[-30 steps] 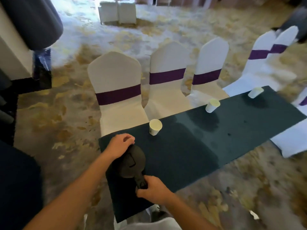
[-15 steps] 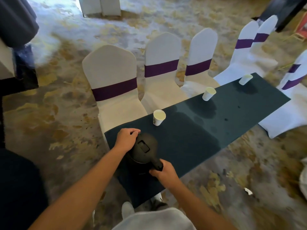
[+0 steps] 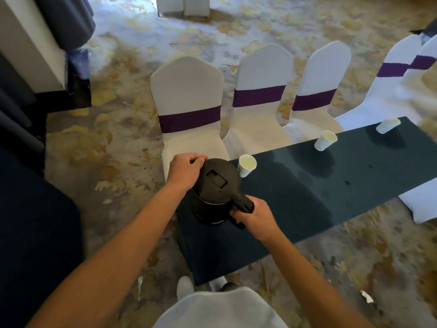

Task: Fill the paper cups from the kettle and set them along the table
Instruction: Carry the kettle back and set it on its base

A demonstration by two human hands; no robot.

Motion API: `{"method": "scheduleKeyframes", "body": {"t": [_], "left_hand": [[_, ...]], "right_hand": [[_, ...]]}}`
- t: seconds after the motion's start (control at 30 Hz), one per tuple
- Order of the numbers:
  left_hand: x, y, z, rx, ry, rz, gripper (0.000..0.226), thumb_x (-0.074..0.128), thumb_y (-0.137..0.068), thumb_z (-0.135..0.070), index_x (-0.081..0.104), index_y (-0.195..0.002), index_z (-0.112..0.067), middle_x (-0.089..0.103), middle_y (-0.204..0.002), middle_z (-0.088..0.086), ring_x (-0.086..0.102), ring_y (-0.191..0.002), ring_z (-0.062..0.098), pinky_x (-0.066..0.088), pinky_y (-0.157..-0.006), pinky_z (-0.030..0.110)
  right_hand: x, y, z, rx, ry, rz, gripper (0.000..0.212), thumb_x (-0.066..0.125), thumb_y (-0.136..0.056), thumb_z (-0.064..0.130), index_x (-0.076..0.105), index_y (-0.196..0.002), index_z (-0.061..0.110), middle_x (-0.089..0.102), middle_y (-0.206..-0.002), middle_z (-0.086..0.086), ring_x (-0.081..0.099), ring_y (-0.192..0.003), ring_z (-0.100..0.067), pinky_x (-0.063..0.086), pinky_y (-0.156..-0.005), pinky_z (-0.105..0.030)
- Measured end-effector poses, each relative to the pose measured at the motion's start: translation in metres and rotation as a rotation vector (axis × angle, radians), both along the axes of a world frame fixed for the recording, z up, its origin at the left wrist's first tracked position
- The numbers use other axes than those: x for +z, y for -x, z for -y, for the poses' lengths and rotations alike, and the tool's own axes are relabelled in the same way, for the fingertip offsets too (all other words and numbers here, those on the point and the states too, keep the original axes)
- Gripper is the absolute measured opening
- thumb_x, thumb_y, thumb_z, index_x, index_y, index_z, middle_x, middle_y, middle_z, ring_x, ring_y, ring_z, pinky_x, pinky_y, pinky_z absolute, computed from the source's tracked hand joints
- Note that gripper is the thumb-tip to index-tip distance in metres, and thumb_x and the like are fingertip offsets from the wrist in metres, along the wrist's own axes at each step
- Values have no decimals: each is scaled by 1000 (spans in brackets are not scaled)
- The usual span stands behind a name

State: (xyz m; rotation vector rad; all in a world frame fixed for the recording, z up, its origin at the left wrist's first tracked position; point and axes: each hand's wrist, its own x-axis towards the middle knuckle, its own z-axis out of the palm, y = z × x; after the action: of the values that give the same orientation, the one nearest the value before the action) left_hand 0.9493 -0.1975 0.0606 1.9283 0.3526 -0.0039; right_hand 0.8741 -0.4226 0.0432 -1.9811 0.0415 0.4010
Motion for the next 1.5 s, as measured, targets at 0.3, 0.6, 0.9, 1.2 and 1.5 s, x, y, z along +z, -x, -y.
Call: {"method": "scheduleKeyframes", "body": {"t": [0.3, 0.6, 0.9, 1.2, 1.5], "left_hand": [[16, 40, -33, 357, -1, 53, 21, 61, -96, -20, 79, -108, -23, 70, -98, -15, 62, -93, 0, 44, -77, 13], [28, 134, -64, 807, 123, 147, 22, 68, -92, -19, 77, -86, -37, 74, -85, -23, 70, -87, -3, 52, -69, 12], [32, 270, -100, 1233, 266, 343, 16, 72, -83, -29, 82, -93, -34, 80, -97, -7, 75, -95, 11, 59, -84, 30], [39, 423, -137, 1604, 383, 445, 14, 72, -89, -9, 81, -91, -19, 81, -89, -2, 76, -89, 13, 59, -75, 21], [38, 583, -183, 1738, 304, 429, 15, 73, -88, -10, 81, -90, -22, 81, -90, -2, 76, -90, 16, 61, -84, 28]], "right_hand": [[16, -34, -21, 277, -122, 61, 9, 71, -73, 17, 67, -76, 10, 63, -61, 5, 59, -57, -13, 49, -55, -25], [23, -40, -78, 660, -179, 16, 12, 69, -72, 6, 59, -71, 0, 59, -63, -10, 55, -59, -21, 45, -57, -37], [43, 25, -174, 1022, -200, -118, 33, 63, -67, 8, 53, -47, 32, 50, -43, 11, 46, -39, -2, 38, -41, -16], [40, 144, -268, 1325, -214, -103, 40, 67, -72, 2, 56, -51, 34, 55, -49, 14, 52, -45, -1, 41, -46, -15], [36, 288, -352, 1519, -200, -82, 22, 66, -69, 7, 56, -58, 23, 57, -55, 4, 54, -53, -14, 45, -53, -27]]}}
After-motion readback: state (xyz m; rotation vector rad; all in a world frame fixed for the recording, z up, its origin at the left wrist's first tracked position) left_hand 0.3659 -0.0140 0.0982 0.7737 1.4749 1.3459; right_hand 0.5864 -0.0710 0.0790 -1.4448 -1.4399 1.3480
